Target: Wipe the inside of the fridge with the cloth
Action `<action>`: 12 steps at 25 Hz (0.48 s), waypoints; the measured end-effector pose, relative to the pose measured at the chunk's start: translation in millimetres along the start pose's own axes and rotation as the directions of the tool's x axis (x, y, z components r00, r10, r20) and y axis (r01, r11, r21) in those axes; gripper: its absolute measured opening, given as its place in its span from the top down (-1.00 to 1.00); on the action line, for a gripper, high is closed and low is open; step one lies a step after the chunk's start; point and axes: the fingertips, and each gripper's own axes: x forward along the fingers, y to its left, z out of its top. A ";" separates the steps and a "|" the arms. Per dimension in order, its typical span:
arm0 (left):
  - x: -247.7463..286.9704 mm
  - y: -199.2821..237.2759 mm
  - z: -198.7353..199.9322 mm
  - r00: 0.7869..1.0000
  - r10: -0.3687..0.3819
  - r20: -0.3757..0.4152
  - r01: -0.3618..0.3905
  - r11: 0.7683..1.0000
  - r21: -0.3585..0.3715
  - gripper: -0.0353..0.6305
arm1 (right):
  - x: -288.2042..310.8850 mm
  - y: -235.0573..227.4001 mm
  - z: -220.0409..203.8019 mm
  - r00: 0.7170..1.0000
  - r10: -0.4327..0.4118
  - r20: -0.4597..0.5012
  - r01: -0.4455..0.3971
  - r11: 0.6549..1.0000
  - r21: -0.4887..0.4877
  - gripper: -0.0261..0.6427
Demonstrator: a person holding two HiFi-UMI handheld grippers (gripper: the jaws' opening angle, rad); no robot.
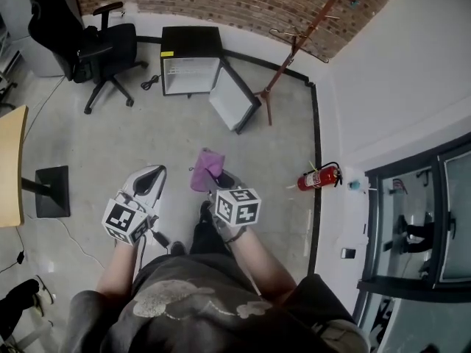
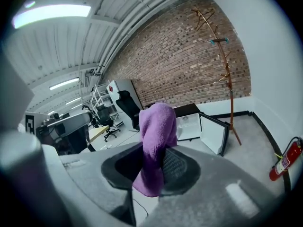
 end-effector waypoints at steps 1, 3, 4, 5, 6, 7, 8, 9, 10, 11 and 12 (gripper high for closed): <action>-10.9 -3.7 -1.1 1.000 -0.003 0.000 0.003 1.000 -0.005 0.84 | -4.4 9.1 -7.1 1.000 -0.001 -0.003 0.001 1.000 -0.009 0.69; -31.1 -9.6 -5.3 1.000 -0.008 -0.002 0.008 1.000 -0.009 0.84 | -11.5 24.8 -20.8 1.000 -0.003 -0.009 0.002 1.000 -0.018 0.69; -40.1 -11.6 -9.3 1.000 -0.010 -0.006 0.010 1.000 -0.011 0.84 | -14.4 31.2 -28.4 1.000 -0.004 -0.015 0.004 1.000 -0.017 0.69; -48.1 -14.0 -13.9 1.000 -0.015 -0.012 0.015 1.000 -0.019 0.84 | -17.1 36.5 -36.4 1.000 -0.006 -0.022 0.005 1.000 -0.015 0.69; -55.2 -16.5 -18.2 1.000 -0.022 -0.019 0.021 0.999 -0.031 0.84 | -19.5 41.1 -44.1 0.999 -0.008 -0.031 0.007 1.000 -0.013 0.69; -61.6 -18.7 -21.9 0.999 -0.028 -0.021 0.027 0.999 -0.043 0.84 | -21.8 45.2 -51.0 0.999 -0.009 -0.039 0.009 1.000 -0.015 0.69; -67.8 -20.7 -24.6 0.999 -0.032 -0.020 0.031 0.998 -0.054 0.84 | -23.7 48.9 -57.0 0.999 -0.011 -0.047 0.010 1.000 -0.018 0.69; -73.7 -22.7 -26.9 0.999 -0.035 -0.019 0.034 0.997 -0.063 0.84 | -25.4 52.7 -62.4 0.999 -0.012 -0.053 0.010 1.000 -0.022 0.69; -79.3 -24.8 -29.2 0.999 -0.037 -0.022 0.036 0.997 -0.071 0.84 | -26.8 56.4 -67.2 0.998 -0.011 -0.058 0.010 1.000 -0.024 0.69; -84.4 -26.5 -31.9 0.999 -0.037 -0.027 0.035 0.996 -0.077 0.84 | -27.9 59.9 -71.7 0.998 -0.011 -0.062 0.009 1.000 -0.024 0.69; -89.3 -27.8 -34.9 0.999 -0.036 -0.031 0.033 0.996 -0.082 0.84 | -29.0 62.9 -75.9 0.998 -0.010 -0.064 0.009 1.000 -0.023 0.69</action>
